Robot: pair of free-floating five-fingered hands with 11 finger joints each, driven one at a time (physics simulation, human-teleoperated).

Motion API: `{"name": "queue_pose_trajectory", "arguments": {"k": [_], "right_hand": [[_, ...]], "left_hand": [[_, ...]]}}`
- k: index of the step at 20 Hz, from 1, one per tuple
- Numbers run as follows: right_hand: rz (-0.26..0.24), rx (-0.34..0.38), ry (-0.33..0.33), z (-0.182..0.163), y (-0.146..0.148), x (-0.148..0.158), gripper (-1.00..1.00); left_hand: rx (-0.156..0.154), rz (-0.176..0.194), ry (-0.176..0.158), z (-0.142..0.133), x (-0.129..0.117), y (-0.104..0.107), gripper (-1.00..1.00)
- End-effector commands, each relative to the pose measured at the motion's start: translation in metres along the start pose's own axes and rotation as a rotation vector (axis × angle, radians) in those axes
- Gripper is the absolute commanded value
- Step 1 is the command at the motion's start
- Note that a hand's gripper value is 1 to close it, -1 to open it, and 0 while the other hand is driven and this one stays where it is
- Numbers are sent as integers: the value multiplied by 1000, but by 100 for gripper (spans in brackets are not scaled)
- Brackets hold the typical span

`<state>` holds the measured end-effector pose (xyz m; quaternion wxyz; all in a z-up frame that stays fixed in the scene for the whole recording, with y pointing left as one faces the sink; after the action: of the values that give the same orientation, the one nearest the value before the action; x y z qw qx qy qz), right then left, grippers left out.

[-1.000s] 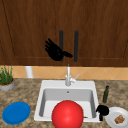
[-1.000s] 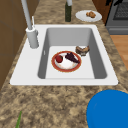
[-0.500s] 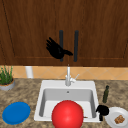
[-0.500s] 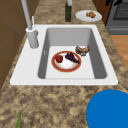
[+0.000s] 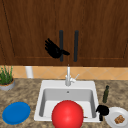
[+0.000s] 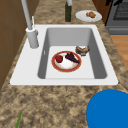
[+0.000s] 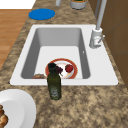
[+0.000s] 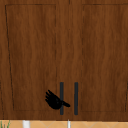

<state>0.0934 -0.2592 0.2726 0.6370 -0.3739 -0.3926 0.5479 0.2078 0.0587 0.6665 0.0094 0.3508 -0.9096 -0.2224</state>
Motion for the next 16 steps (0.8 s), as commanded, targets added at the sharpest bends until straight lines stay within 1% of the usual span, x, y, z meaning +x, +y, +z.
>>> {"name": "queue_pose_trajectory", "arguments": {"k": [1, 3, 4, 5, 6, 7, 8, 9, 12, 13, 15, 16], "right_hand": [[0, 0, 0, 0, 0, 0, 0], [0, 0, 0, 0, 0, 0, 0], [0, 0, 0, 0, 0, 0, 0], [0, 0, 0, 0, 0, 0, 0], [0, 0, 0, 0, 0, 0, 0], [0, 0, 0, 0, 0, 0, 0], [0, 0, 0, 0, 0, 0, 0], [0, 0, 0, 0, 0, 0, 0], [0, 0, 0, 0, 0, 0, 0], [0, 0, 0, 0, 0, 0, 0], [0, 0, 0, 0, 0, 0, 0], [0, 0, 0, 0, 0, 0, 0]], "left_hand": [[-6, -32, 16, 0, -15, -27, -100], [-14, -40, 29, 3, -23, -38, -100], [-24, -34, 39, 6, -28, -41, -100], [-24, -15, 36, 9, -33, -45, -100], [-8, -5, 28, 11, -40, -51, -100], [-16, -5, 21, 10, -47, -62, -100], [-17, -5, 17, 11, -51, -67, -100], [-9, -18, 4, 13, -51, -72, -100], [-1, -82, -12, 18, -50, -84, -100], [0, -106, -17, 20, -50, -89, -100], [7, -155, -38, 24, -51, -98, -100], [10, -180, -50, 25, -51, -103, 100]]}}
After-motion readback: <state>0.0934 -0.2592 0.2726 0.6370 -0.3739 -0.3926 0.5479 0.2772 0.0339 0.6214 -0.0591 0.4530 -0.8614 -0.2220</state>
